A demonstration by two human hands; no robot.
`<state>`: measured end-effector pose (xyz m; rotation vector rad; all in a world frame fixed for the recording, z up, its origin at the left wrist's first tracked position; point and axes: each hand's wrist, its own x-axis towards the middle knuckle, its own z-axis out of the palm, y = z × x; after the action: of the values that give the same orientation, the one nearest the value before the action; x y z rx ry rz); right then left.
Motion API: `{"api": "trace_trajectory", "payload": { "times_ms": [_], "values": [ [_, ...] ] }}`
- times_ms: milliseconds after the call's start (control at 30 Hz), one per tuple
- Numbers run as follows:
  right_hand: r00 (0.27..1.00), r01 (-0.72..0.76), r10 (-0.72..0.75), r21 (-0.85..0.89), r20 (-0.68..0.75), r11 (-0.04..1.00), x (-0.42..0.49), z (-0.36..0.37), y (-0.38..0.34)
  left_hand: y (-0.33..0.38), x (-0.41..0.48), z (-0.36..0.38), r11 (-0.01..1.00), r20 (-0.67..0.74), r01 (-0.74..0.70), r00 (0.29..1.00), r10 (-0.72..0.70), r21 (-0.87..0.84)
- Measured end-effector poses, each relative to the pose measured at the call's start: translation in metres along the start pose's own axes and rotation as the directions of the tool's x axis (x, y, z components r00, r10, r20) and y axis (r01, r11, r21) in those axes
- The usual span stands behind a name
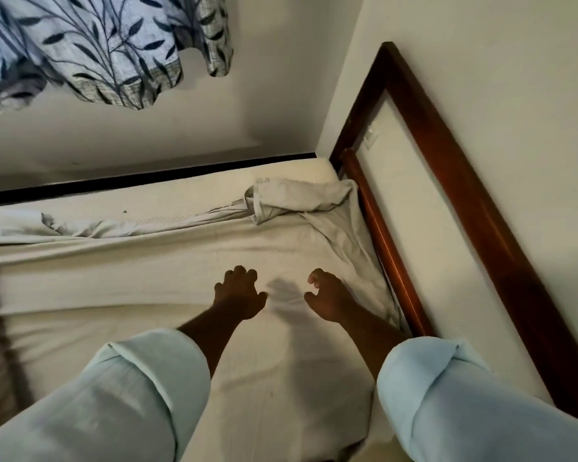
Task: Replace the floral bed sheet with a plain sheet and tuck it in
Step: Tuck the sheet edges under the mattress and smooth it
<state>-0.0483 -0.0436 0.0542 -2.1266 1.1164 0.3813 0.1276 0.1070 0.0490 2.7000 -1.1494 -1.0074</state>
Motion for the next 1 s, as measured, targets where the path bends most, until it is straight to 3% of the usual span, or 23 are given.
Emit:
{"api": "trace_trajectory", "payload": {
  "times_ms": [433,633,700,900,1000],
  "values": [
    [0.989,0.144,-0.143,-0.030,0.034,0.989,0.218,0.025,0.013,-0.023,0.185,0.031,0.976,-0.006,0.154,0.988,-0.156,-0.156],
    [0.976,0.218,-0.219,0.055,0.001,0.974,0.288,0.052,-0.002,-0.044,0.255,0.069,0.968,0.154,0.211,0.970,-0.190,-0.135],
    [0.972,0.234,-0.230,0.090,-0.049,0.968,0.301,0.062,-0.003,-0.040,0.263,0.089,0.966,0.150,0.228,0.966,-0.209,-0.119],
    [0.899,0.385,-0.410,-0.168,-0.155,0.908,0.326,0.066,-0.024,-0.039,0.273,0.095,0.976,0.195,0.215,0.959,-0.207,-0.021],
    [0.875,0.428,-0.470,-0.266,-0.119,0.864,0.352,0.058,-0.039,-0.047,0.288,0.098,0.974,0.240,0.226,0.944,-0.226,0.028]
  ]
}}
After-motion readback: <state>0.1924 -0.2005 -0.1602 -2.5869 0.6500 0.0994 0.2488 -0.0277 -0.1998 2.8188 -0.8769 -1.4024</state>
